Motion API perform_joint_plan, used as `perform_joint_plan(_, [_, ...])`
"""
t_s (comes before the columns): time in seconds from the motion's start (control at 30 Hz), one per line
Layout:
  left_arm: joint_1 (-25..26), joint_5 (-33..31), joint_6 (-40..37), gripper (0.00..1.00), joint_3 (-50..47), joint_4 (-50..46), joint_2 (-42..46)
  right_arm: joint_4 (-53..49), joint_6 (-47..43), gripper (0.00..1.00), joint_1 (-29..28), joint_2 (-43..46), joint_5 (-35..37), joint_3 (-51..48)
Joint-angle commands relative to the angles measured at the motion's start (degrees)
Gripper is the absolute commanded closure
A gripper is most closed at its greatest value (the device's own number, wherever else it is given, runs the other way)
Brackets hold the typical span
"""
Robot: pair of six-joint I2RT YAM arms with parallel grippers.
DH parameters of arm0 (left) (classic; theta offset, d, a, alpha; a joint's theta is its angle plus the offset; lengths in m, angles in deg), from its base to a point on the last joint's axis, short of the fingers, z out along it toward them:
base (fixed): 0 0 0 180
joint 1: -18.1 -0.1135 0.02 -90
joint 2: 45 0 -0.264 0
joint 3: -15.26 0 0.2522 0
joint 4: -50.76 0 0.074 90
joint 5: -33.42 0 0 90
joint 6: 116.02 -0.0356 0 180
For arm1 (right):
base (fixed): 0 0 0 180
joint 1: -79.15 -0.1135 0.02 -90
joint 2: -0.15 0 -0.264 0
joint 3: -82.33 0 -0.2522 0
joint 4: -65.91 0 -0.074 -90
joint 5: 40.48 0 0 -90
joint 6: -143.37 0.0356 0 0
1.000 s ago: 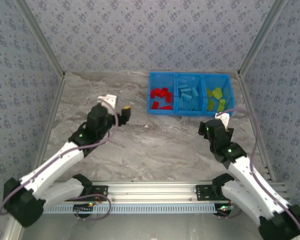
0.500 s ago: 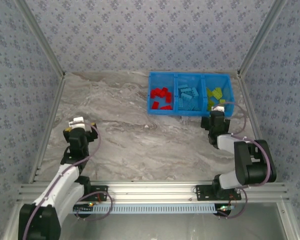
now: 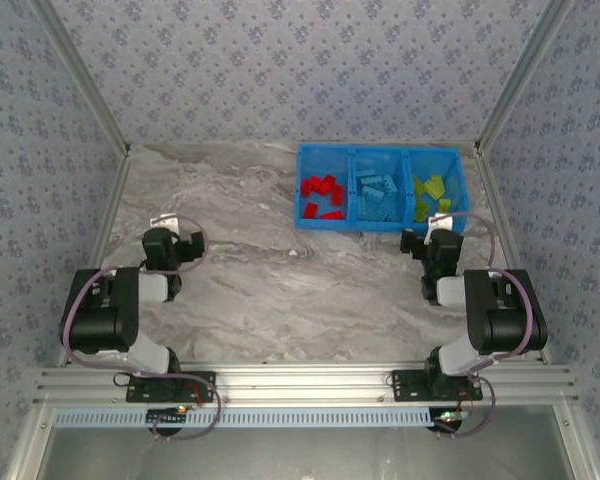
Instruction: Sort the legos into containers by color
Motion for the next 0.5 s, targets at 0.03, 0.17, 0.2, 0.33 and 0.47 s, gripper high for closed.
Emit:
perform_joint_plan(0.03, [0.0, 2.0, -0.4, 0.01, 0.6, 4.2, 0.5, 1.6, -0.7, 0.00, 0.4, 0.2, -0.7, 0.8])
perform_joint_plan(0.17, [0.0, 2.0, -0.4, 0.01, 0.7, 4.0, 0.5, 1.6, -0.8, 0.00, 0.4, 0.2, -0.7, 0.9])
perform_joint_plan(0.2, [0.0, 1.9, -0.4, 0.01, 0.6, 4.4, 0.4, 1.3, -1.1, 0.00, 0.3, 0.2, -1.7, 1.0])
perform_joint_plan(0.33, [0.0, 2.0, -0.4, 0.01, 0.6, 4.3, 0.4, 0.5, -1.7, 0.00, 0.6, 0.1, -3.9, 1.6])
perform_joint_plan(0.47, [0.1, 2.0, -0.4, 0.01, 0.6, 4.3, 0.4, 0.9, -1.7, 0.00, 0.6, 0.2, -4.0, 1.3])
